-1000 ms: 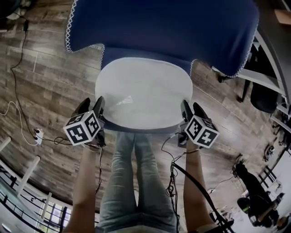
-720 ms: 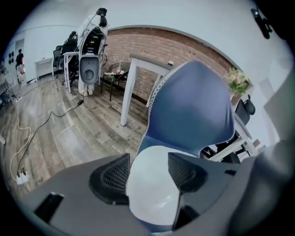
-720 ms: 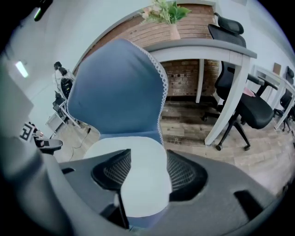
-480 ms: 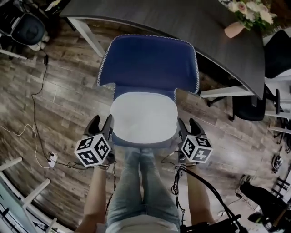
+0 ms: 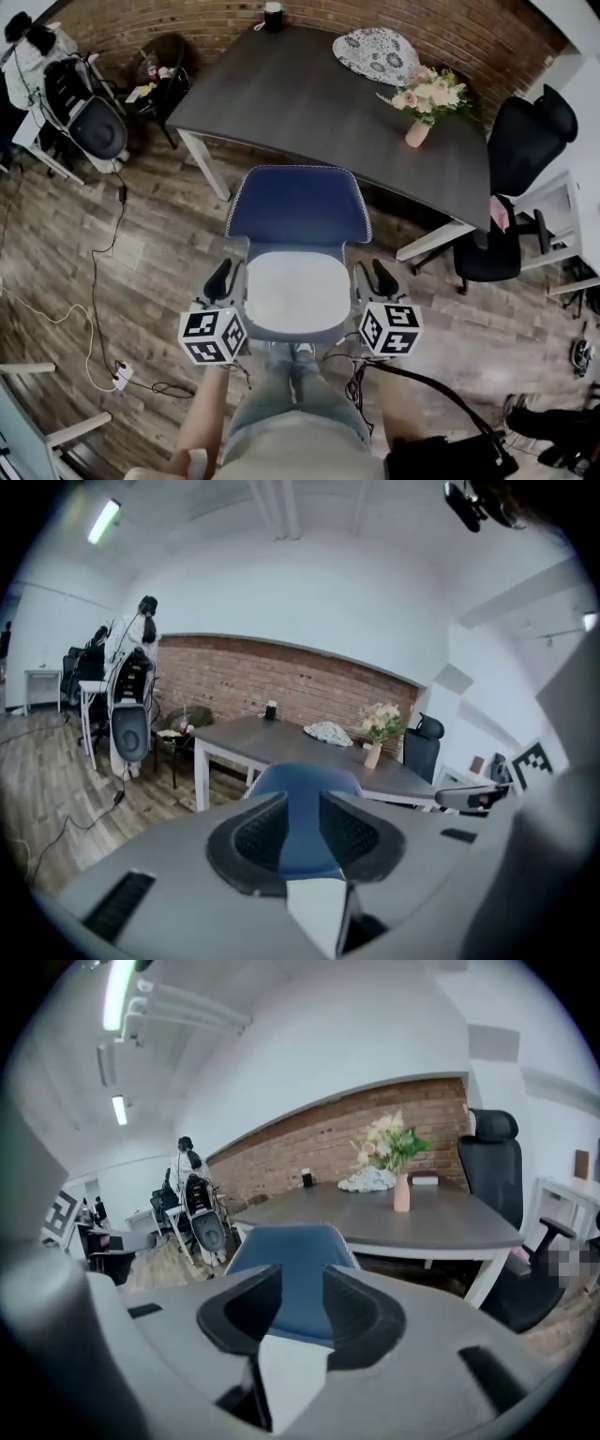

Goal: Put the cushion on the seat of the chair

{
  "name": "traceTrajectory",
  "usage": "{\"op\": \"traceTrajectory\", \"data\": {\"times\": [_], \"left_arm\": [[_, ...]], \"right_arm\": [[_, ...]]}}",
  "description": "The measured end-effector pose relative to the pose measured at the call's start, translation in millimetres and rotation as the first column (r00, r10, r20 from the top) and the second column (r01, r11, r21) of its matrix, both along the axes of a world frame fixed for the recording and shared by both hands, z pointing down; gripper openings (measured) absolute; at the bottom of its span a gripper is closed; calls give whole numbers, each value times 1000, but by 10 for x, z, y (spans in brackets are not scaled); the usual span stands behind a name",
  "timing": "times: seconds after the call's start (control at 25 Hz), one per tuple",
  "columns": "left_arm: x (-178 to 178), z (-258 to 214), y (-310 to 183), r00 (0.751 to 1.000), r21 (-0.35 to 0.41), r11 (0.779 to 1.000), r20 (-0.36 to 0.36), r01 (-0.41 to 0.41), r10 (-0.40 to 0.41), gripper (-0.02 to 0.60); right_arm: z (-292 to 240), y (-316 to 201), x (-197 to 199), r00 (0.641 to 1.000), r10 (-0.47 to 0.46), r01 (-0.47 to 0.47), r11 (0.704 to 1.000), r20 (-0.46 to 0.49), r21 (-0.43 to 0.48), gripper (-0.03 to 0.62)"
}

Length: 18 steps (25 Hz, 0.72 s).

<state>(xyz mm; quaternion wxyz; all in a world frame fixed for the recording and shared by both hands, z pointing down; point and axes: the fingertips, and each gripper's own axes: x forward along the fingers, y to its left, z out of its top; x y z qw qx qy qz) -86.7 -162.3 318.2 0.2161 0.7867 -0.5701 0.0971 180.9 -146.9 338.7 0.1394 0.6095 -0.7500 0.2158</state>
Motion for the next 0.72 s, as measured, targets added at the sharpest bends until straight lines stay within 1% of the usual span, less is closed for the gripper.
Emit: {"op": "traceTrajectory", "data": {"times": [0.12,0.24,0.36,0.48,0.56,0.64,0.72], "left_arm": [[-32,-550,-43,999,110,994,33,5,-9,52],[-58,-1053,-59,999,216,976,29,8,-14,40],[-97,-1426,-48,1000,294,956,14,17,-22,31],[-129,-1691,-27,1000,342,939,2,23,-25,29],[-168,-1820,-14,1000,365,931,2,29,-31,29],[-229,-1875,-3,999,371,928,7,36,-42,29],[-296,-1858,-3,999,362,931,10,45,-53,26]], "right_arm": [[-525,-11,22,1000,5,-4,995,-10,100,100],[-954,9,61,1000,18,-15,983,-11,181,60],[-1260,54,137,999,42,-38,971,-12,237,34],[-1505,131,261,997,73,-67,960,-13,270,8],[-1650,189,358,995,98,-86,951,-26,298,5],[-1718,237,450,991,125,-103,943,-50,315,5],[-1721,266,523,988,145,-119,941,-60,317,5]]}}
